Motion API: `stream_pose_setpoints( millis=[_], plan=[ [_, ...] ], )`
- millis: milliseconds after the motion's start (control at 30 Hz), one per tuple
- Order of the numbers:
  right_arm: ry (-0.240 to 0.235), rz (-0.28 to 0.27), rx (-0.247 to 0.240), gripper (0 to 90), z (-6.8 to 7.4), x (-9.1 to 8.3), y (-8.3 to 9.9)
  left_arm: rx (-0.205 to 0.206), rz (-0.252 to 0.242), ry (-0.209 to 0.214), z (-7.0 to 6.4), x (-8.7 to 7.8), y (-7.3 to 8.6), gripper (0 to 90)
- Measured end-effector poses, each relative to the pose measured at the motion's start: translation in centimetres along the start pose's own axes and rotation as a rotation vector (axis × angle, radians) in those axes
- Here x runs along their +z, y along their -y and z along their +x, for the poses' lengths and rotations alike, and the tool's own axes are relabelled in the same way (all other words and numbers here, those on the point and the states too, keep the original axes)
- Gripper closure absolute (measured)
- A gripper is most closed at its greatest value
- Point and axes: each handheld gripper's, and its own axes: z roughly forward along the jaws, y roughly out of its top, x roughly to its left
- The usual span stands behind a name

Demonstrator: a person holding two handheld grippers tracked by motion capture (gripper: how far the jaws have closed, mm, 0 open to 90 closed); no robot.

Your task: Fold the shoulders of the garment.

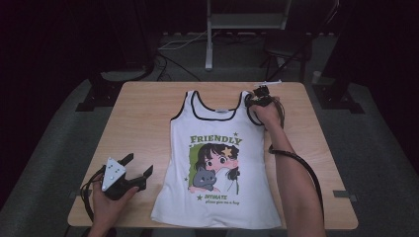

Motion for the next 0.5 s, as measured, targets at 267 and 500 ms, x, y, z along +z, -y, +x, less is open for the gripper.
stream_pose_setpoints(
  millis=[267, 500],
  plan=[
    [-0.024, -0.032, -0.011, 84.6, 0.6, -0.9, -0.2, -0.006, -0.003, -0.003, 0.0, 0.0, 0.0, 20.2],
    [-0.043, -0.057, -0.045, 84.4, 1.4, -1.9, -0.3, -0.008, -0.002, -0.003, 0.0, 0.0, 0.0, 20.2]
  ],
)
